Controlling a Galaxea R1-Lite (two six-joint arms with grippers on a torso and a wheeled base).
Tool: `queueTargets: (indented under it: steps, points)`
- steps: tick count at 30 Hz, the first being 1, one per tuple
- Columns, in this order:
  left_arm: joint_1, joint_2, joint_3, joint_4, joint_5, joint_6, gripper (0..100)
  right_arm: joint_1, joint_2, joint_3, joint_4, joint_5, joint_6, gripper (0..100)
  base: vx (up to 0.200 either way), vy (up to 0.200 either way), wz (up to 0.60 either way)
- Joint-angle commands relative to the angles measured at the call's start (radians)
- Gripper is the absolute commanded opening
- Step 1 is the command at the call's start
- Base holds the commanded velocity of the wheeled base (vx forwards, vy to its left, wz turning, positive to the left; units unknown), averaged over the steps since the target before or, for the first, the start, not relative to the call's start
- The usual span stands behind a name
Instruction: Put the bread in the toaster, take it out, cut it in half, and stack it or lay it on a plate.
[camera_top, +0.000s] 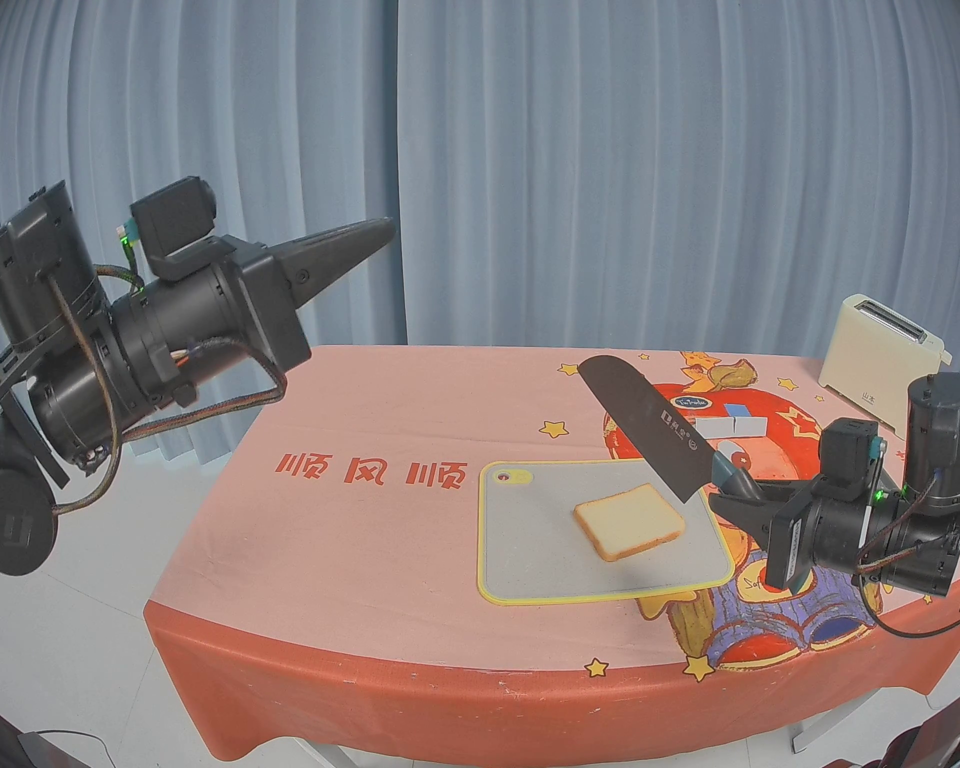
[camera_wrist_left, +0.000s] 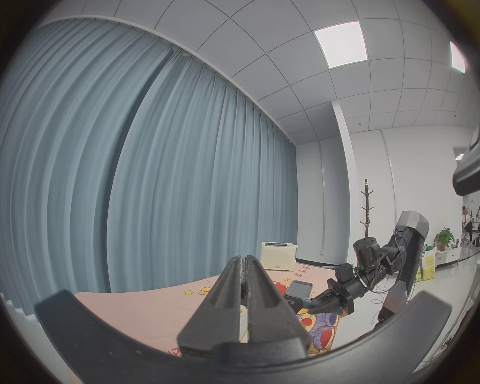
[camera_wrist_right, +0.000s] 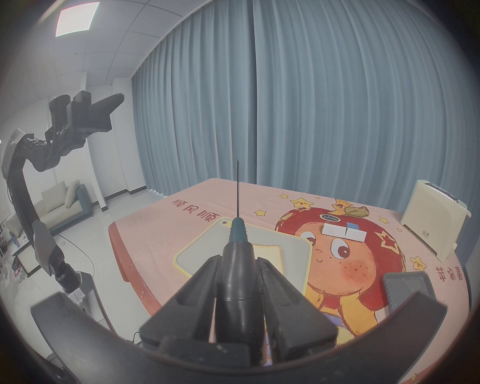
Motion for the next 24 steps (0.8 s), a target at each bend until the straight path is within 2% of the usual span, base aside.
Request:
queueTargets:
  steps: [1, 8, 11, 24]
  points:
    - [0.001, 0.022, 0.047, 0.024, 0.037, 0.001, 0, -0.003, -0.010, -0.014, 0.028, -0.003, 0.005, 0, 0.000, 0.000, 0.00]
    - [0.001, 0.030, 0.092, 0.022, 0.039, 0.007, 0, 0.011, -0.010, 0.006, 0.030, -0.020, 0.005, 0, 0.000, 0.000, 0.00]
    - [-0.001, 0.046, 0.108, 0.018, 0.031, 0.025, 0, 0.015, -0.011, 0.024, 0.030, -0.028, 0.005, 0, 0.000, 0.000, 0.00]
    - [-0.007, 0.074, 0.133, 0.013, 0.029, 0.024, 0, 0.012, -0.011, 0.038, 0.031, -0.033, 0.005, 0, 0.000, 0.000, 0.00]
